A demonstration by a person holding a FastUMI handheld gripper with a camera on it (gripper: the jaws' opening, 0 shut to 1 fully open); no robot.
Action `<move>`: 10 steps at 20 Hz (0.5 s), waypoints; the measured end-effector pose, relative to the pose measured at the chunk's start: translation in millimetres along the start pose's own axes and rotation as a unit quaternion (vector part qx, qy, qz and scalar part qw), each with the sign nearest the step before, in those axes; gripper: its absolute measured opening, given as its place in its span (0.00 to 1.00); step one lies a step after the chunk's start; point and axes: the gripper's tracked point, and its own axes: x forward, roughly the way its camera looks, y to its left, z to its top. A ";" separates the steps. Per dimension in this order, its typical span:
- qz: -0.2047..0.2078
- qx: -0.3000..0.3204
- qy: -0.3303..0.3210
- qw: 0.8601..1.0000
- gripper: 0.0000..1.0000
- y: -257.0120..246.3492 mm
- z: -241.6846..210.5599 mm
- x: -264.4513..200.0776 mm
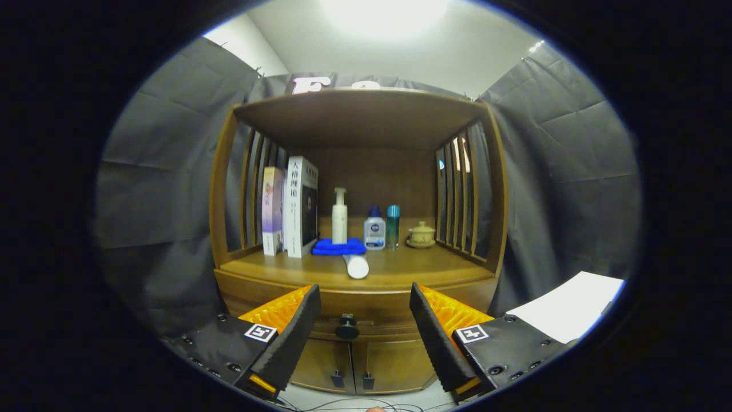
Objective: Pull open the drawer, take out the items inside it, and place them on the countertop above the cabinet.
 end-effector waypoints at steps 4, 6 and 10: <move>0.000 0.013 -0.039 0.999 0.97 -8.3 41.0 -31.7; 0.002 0.021 -0.057 0.998 0.98 -7.3 59.2 -48.6; -0.011 0.030 -0.092 0.995 0.97 -24.7 86.7 -67.7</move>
